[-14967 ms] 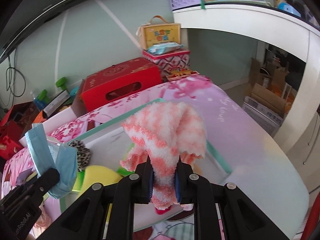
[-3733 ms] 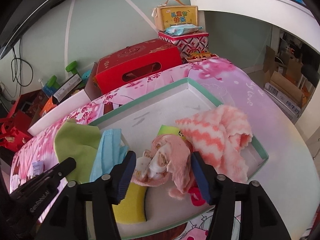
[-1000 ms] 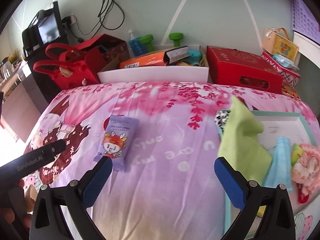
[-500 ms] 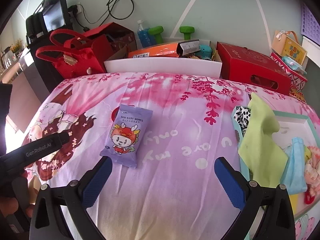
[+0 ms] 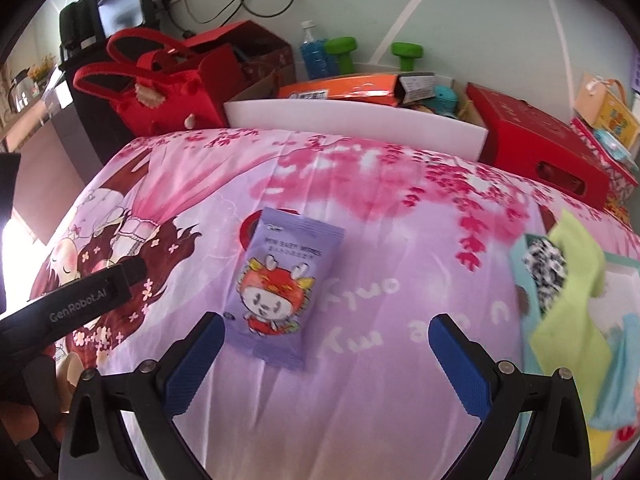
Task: Organize soft objects
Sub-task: 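Withdraw both tools from the tray toward the wipes pack and tape roll, then grasp the purple baby-wipes pack with the right tool while the left tool grasps the red tape roll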
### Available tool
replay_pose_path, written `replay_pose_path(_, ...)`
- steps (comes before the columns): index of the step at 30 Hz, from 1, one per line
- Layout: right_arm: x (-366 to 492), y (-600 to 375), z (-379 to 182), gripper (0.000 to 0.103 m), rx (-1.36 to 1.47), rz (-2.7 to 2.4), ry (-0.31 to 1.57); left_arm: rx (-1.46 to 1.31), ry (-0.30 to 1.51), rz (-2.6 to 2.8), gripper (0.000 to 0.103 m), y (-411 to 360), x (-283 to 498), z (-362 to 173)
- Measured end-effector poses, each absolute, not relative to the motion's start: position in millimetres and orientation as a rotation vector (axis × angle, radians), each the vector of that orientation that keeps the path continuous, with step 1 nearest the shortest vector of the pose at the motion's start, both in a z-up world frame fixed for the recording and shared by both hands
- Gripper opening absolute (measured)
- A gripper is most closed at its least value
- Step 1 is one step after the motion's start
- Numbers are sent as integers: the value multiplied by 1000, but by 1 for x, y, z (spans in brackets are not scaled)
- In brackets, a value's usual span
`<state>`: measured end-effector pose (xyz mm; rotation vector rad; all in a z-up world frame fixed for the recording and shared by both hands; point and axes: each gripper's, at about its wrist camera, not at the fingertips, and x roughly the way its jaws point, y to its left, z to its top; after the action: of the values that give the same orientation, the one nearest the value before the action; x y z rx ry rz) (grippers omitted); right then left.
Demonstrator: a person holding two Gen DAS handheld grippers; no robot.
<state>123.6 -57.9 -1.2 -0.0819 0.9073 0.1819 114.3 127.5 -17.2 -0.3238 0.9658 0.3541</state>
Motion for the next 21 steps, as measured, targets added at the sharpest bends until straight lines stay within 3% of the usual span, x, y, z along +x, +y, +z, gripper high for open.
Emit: replay_pose_path(21, 156, -44, -29, 99, -143, 174, 947, -361, 911, 276, 90, 121, 138, -20)
